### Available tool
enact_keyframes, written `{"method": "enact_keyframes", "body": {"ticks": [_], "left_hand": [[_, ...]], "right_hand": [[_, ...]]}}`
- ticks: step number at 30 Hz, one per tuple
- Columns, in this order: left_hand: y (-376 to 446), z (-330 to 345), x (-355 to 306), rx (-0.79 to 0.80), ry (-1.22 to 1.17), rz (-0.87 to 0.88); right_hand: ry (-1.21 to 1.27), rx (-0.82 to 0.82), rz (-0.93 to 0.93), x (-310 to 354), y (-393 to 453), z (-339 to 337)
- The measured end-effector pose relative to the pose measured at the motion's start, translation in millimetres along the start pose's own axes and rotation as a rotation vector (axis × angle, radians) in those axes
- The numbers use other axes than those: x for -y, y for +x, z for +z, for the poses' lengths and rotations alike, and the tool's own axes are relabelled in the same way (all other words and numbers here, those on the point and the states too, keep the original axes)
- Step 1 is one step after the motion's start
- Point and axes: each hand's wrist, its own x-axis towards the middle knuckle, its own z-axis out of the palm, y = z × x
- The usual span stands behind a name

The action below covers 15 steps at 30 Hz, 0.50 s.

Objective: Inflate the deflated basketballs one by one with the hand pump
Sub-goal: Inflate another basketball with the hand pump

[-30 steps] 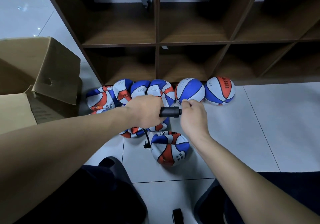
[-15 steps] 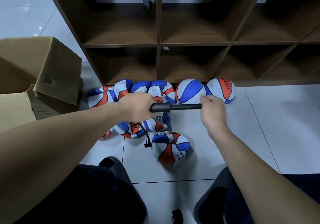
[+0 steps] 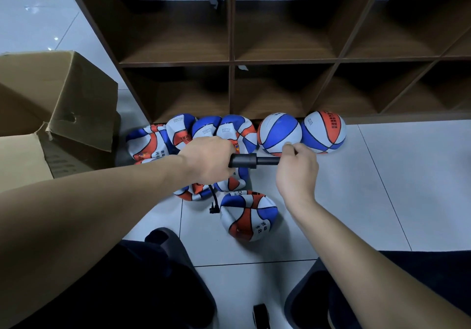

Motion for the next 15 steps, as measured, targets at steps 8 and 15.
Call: {"method": "enact_keyframes", "body": {"ticks": [8, 15], "left_hand": [[1, 1, -16, 0.005, 0.002, 0.023], [0, -1, -9, 0.009, -0.019, 0.058]], "right_hand": [[0.005, 0.131, 0.008, 2, -17, 11], [-0.019, 0.186, 0.010, 1, -9, 11]]}}
